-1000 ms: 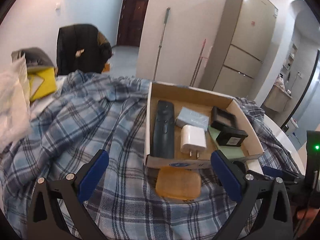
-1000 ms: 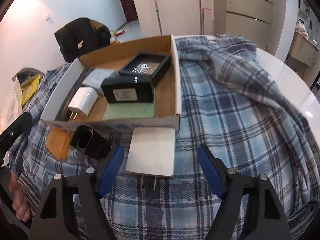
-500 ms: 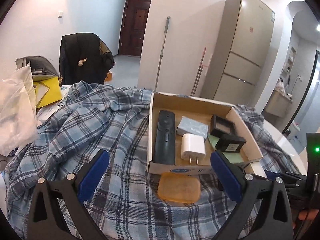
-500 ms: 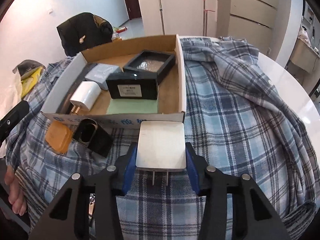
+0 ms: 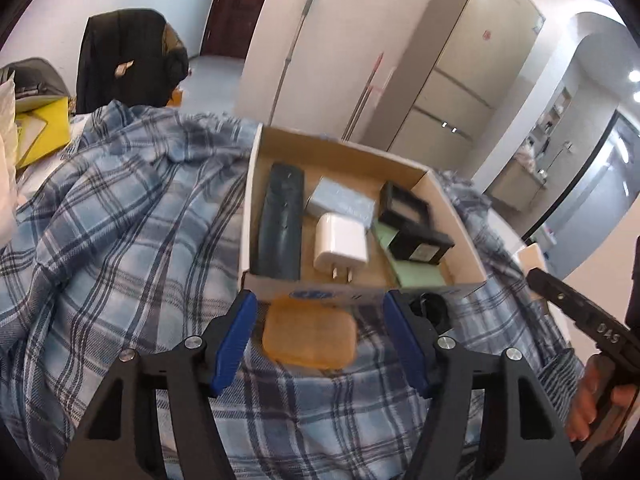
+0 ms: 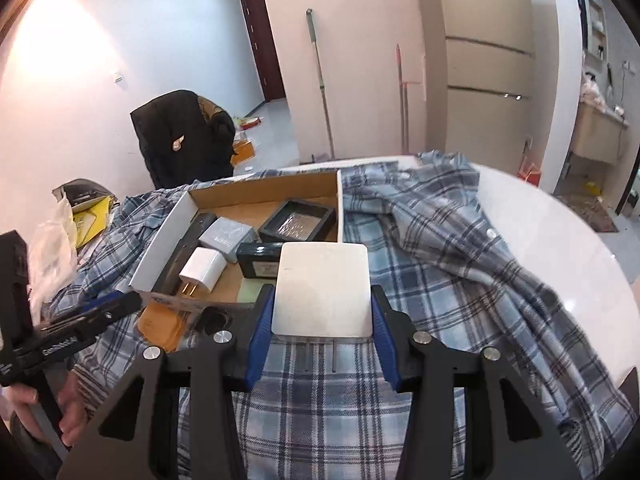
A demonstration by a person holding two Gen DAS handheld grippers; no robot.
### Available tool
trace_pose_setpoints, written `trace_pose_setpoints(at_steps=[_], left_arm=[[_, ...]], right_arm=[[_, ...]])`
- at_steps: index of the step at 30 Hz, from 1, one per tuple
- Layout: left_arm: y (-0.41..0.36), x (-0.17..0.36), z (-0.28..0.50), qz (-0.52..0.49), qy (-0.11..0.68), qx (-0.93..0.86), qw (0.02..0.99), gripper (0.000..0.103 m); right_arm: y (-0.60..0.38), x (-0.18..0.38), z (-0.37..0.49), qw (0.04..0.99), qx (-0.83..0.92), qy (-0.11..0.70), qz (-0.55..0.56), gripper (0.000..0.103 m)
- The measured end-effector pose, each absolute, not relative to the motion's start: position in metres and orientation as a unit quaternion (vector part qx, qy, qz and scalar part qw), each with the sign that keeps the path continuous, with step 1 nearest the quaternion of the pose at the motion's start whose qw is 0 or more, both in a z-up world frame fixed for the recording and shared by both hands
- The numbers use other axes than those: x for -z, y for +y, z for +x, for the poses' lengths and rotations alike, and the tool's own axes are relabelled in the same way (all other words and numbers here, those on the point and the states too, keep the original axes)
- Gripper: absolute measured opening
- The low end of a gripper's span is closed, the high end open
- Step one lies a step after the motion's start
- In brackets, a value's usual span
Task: Organize rigid objects
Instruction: 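Grasp the orange translucent case with the left gripper while the right gripper holds the pad, then lift the orange case with the left gripper while the right gripper lifts the white pad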
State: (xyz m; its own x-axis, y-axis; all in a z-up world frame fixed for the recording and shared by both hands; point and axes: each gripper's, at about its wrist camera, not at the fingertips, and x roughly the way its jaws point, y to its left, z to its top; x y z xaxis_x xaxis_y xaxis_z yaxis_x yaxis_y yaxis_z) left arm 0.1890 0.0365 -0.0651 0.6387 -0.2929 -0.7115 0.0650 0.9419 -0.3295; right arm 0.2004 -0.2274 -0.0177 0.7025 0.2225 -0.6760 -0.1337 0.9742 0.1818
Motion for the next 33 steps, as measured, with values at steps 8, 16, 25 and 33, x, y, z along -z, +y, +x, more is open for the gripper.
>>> trace_pose_setpoints(at_steps=[8, 16, 25, 33], left_arm=[[0.013, 0.086, 0.201, -0.084, 0.468, 0.101, 0.874, 0.068], [0.0, 0.097, 0.204, -0.044, 0.491, 0.093, 0.865, 0.068], [-0.006, 0.089, 0.194, -0.004, 0.459, 0.068, 0.886, 0.064], [-0.009, 0.044, 0.157, 0.035, 0.334, 0.048, 0.941, 0.063]], right_arm=[[-0.228, 0.028, 0.204, 0.913, -0.101, 0.391, 0.064, 0.045], [-0.227, 0.033, 0.205, 0.911, -0.096, 0.396, 0.062, 0.044], [-0.229, 0.036, 0.207, 0.909, -0.094, 0.401, 0.062, 0.045], [-0.232, 0.032, 0.206, 0.912, -0.097, 0.393, 0.067, 0.045]])
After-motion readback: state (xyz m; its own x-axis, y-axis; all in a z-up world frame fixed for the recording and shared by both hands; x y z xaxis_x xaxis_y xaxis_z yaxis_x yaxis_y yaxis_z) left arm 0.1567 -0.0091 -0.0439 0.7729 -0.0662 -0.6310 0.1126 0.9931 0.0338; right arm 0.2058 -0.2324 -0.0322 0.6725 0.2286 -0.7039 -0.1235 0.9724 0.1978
